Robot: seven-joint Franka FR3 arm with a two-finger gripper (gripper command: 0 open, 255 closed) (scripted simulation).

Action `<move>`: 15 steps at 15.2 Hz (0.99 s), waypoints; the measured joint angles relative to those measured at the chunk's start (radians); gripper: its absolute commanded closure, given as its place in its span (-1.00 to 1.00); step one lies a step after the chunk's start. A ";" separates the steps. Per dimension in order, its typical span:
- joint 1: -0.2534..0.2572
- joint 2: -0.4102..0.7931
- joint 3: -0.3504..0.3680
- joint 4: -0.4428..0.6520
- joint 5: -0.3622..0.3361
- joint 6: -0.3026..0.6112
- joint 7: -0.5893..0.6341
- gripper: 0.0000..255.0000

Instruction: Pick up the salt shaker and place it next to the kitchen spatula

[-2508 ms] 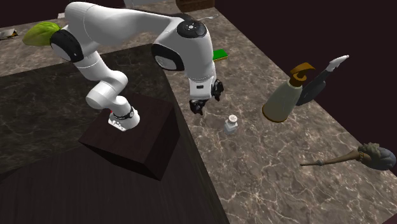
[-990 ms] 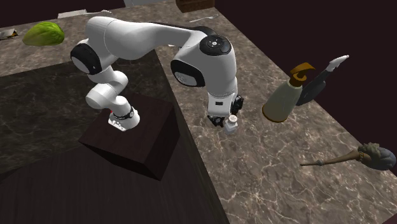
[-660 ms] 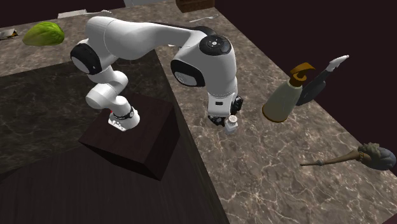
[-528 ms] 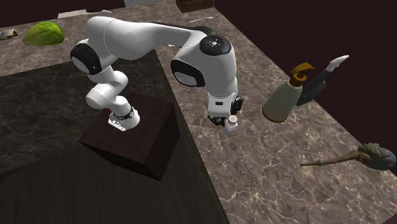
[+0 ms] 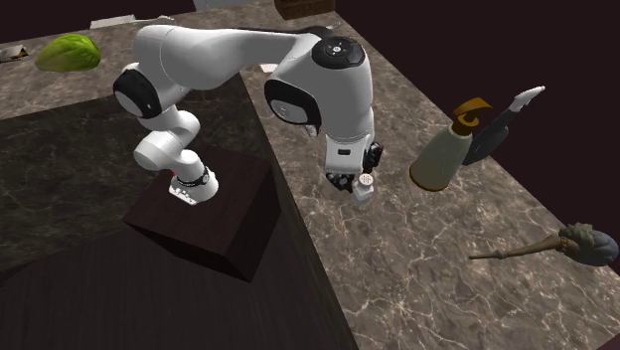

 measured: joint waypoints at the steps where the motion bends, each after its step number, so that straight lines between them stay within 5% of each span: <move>1: -0.001 0.008 0.000 0.028 0.000 -0.019 0.001 1.00; 10: -0.008 0.088 0.000 0.272 0.003 -0.183 0.020 1.00; 15: 0.048 -0.072 0.021 0.056 -0.021 -0.119 0.083 1.00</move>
